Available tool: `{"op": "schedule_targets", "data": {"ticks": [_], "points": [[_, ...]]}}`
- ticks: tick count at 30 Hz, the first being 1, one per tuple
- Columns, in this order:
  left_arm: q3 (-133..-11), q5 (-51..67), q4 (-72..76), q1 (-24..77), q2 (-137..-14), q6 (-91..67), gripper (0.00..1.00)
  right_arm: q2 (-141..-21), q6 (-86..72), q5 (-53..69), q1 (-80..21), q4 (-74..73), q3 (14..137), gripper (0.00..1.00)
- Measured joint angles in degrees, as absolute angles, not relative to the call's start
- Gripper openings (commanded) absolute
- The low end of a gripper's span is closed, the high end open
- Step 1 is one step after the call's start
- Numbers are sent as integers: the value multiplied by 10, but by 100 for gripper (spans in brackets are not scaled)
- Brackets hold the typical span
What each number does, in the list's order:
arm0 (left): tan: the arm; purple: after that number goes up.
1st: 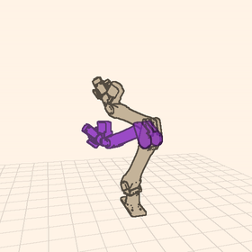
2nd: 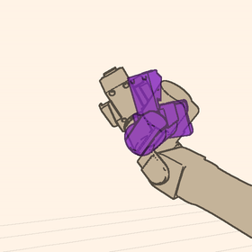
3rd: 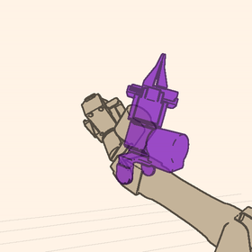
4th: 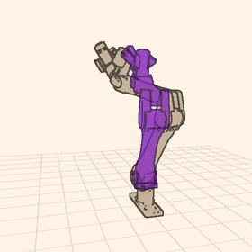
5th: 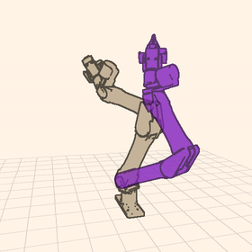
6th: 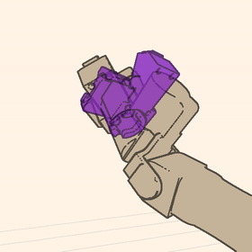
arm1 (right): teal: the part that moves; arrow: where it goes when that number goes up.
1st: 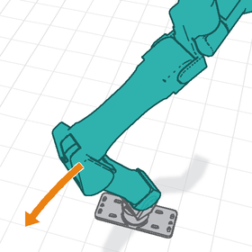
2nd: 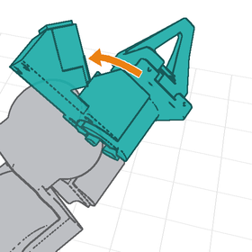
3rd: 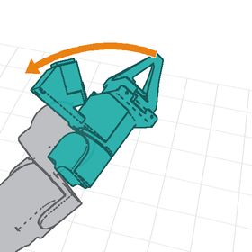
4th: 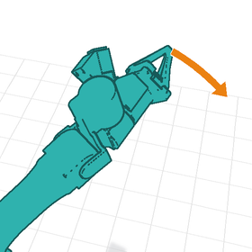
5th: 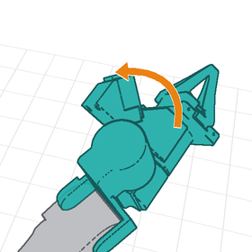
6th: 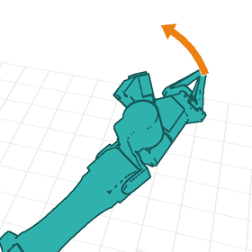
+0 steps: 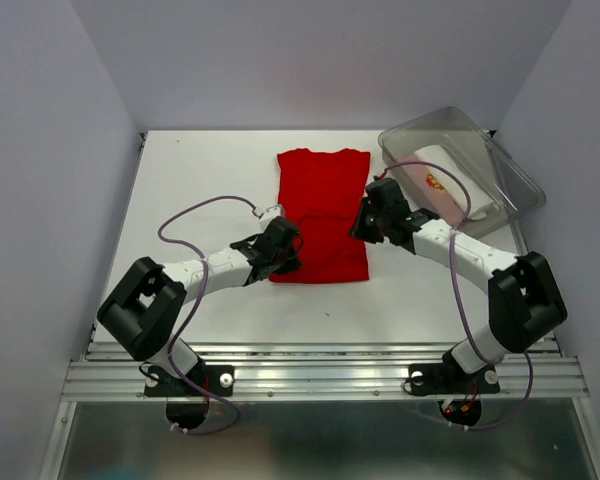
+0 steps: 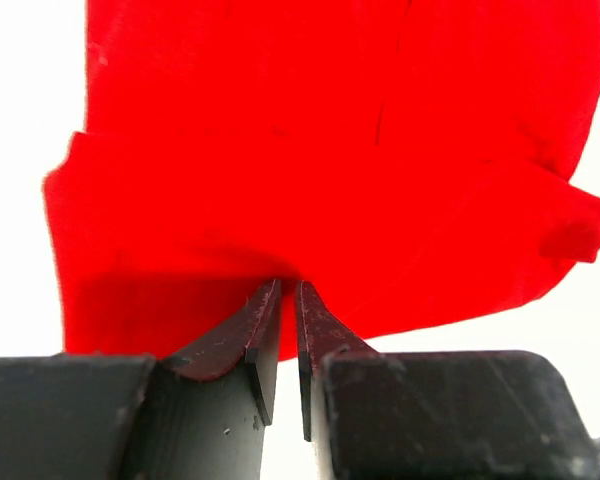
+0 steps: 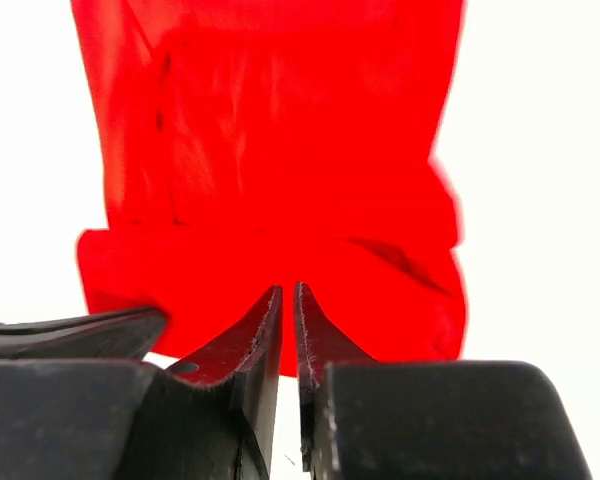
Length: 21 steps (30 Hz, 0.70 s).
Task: Roll the t-shirts
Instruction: Roll the T-shirt to the center of the board.
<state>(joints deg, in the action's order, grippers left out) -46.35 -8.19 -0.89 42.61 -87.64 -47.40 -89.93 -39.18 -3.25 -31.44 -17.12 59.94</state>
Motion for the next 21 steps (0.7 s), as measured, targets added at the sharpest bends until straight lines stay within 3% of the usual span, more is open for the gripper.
{"op": "schedule_targets", "data": {"ticks": [6,15,21], "points": [[-463,-84,-10,401,-876,-465,22,-863,-386,-32,-259,-170,571,15],[-463,-80,-10,385,-876,-453,22,-939,-381,-19,-251,-171,541,13],[-463,-83,-13,381,-872,-448,22,-902,-377,-27,-251,-178,541,14]]}}
